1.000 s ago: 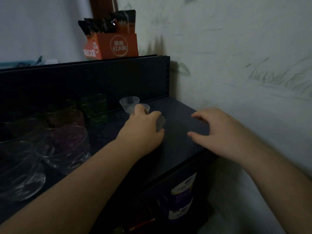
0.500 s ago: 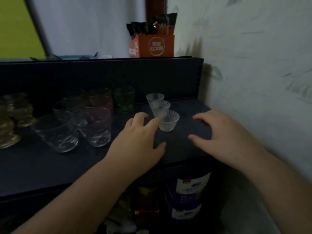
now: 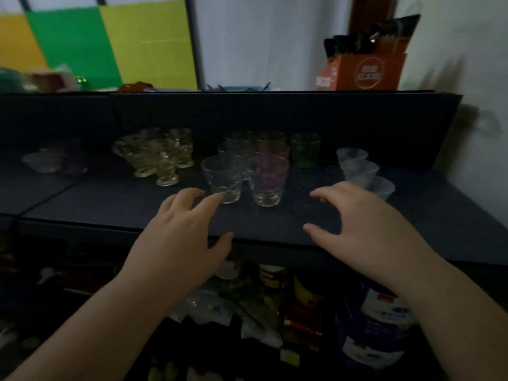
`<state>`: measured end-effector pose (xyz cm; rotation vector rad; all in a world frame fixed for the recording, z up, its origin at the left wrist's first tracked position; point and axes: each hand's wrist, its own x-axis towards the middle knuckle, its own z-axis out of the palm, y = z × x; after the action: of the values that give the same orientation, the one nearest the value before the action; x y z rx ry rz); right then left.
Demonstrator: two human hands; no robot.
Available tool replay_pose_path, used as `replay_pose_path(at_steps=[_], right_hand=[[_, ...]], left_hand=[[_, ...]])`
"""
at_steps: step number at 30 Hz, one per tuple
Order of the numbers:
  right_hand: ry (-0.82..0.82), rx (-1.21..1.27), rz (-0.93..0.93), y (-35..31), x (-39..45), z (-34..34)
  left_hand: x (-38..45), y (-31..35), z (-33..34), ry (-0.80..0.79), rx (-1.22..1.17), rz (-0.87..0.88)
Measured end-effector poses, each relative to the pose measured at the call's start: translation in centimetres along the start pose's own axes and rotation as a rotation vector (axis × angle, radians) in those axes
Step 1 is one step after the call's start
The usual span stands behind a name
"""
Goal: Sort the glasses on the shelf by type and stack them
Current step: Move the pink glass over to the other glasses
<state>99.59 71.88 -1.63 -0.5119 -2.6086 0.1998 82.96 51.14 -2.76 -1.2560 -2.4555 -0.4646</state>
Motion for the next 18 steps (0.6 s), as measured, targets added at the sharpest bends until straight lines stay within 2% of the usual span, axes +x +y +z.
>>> replay_pose_path(at_steps=[6,18], right_hand=[[-0.034,0.023,-0.08,-6.2,2.6,2.6],[-0.026,0.031,-0.138,-22.2,9.2,8.6]], left_hand=[[-2.4,-6.7,-2.1,0.05,0.029,-0.106],[-4.6,-23.2,-6.7,0.113,0.034,-0.162]])
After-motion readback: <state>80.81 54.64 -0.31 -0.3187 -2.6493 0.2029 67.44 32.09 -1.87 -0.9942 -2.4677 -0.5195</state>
